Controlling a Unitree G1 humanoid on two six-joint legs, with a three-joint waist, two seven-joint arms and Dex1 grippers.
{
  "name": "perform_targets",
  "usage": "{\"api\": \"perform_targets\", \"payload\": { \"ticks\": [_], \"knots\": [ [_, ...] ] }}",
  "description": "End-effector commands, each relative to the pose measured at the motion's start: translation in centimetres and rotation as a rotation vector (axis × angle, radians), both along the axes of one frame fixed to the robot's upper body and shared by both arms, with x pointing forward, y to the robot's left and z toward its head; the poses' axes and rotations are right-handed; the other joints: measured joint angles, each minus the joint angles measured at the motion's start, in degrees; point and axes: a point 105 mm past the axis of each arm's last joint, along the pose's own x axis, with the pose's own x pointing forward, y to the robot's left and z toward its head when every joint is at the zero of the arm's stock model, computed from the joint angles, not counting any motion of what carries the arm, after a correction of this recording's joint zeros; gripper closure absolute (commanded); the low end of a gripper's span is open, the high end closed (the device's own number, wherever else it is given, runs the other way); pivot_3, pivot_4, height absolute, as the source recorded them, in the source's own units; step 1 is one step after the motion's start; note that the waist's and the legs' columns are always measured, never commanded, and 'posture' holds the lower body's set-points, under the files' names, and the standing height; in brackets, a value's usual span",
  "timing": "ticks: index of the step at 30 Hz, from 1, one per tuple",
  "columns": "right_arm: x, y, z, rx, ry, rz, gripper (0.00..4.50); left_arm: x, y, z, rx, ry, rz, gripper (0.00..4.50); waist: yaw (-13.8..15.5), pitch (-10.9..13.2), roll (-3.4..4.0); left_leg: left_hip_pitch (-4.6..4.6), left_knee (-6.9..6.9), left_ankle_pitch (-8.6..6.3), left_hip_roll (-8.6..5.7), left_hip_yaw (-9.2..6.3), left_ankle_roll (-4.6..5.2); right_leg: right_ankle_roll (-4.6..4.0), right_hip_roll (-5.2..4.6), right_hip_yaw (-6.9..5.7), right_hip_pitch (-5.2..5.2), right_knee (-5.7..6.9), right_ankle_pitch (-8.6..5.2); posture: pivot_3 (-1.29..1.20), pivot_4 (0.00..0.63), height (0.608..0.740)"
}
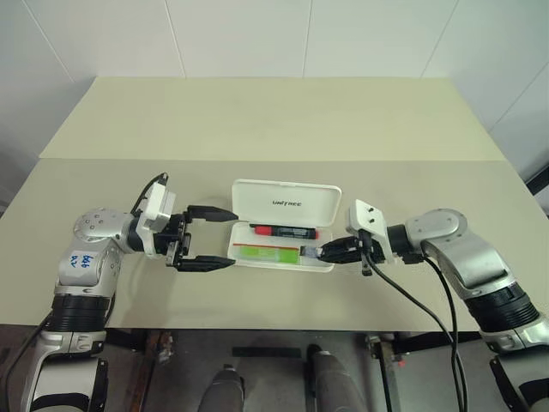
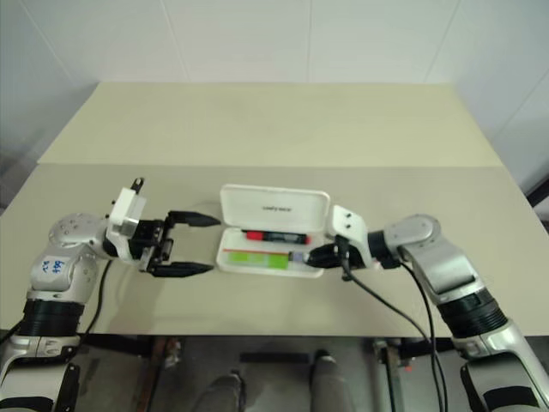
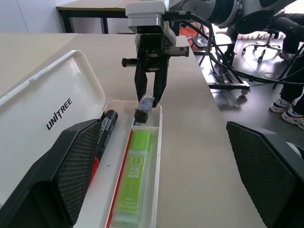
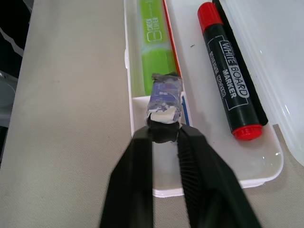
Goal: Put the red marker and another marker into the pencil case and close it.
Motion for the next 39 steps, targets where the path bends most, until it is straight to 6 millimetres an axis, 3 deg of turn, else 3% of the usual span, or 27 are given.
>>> {"api": "perform_targets", "payload": {
  "ticks": [1, 5, 13, 23, 29, 36, 39],
  "knots": [
    [0.2, 0.4, 1.1, 0.004, -0.046, 0.025, 2.24, 0.0, -0.3, 1.6, -0.028, -0.074, -0.011, 0.00, 0.0, 0.0, 0.00, 0.00, 0.00, 0.00, 0.00, 0.00, 0.00, 0.00, 0.00, 0.00, 0.00, 0.00, 0.00, 0.00, 0.150, 0.740],
    [0.0, 0.4, 1.5, 0.007, -0.050, 0.024, 0.82, 0.1, -0.7, 1.7, -0.036, -0.075, -0.015, 0.00, 0.0, 0.0, 0.00, 0.01, 0.00, 0.00, 0.00, 0.00, 0.00, 0.00, 0.00, 0.00, 0.00, 0.01, 0.00, 0.00, 0.150, 0.740],
    [-1.4, 0.4, 3.7, 0.030, -0.091, 0.029, 0.82, 0.2, -1.7, 2.8, -0.074, -0.091, -0.025, 0.00, 0.1, 0.0, 0.00, -0.01, -0.01, 0.00, 0.00, -0.01, 0.00, 0.00, 0.00, 0.00, 0.00, -0.02, 0.00, 0.00, 0.150, 0.740],
    [-3.4, 0.4, 7.7, 0.112, -0.159, -0.016, 0.82, 0.9, -2.1, 5.6, -0.175, -0.161, 0.023, 0.00, 0.0, 0.0, 0.00, -0.02, 0.00, 0.00, 0.00, 0.00, 0.00, 0.01, 0.00, 0.00, 0.00, -0.05, 0.01, 0.00, 0.150, 0.740],
    [-2.9, 0.7, 11.2, 0.213, -0.261, -0.095, 0.78, 1.9, -2.5, 7.7, -0.221, -0.141, 0.080, 2.03, 0.1, 0.0, 0.00, -0.01, 0.02, 0.00, 0.00, -0.01, 0.00, 0.00, 0.00, 0.00, 0.00, -0.10, 0.00, 0.00, 0.150, 0.740],
    [-2.4, 0.8, 12.5, 0.249, -0.303, -0.128, 0.78, 5.0, -1.8, 9.9, -0.251, -0.117, 0.201, 4.46, 0.1, 0.0, 0.00, -0.03, -0.03, 0.00, -0.01, -0.01, 0.00, 0.01, 0.00, 0.00, 0.00, -0.10, 0.01, 0.00, 0.150, 0.740],
    [-2.1, 0.5, 12.5, 0.253, -0.310, -0.145, 0.78, 7.1, -0.6, 9.2, -0.202, -0.087, 0.293, 4.46, 0.1, 0.0, 0.00, -0.04, -0.10, 0.00, -0.01, 0.00, 0.00, 0.03, 0.00, 0.00, 0.00, -0.17, 0.02, 0.00, 0.150, 0.740]
  ]
}}
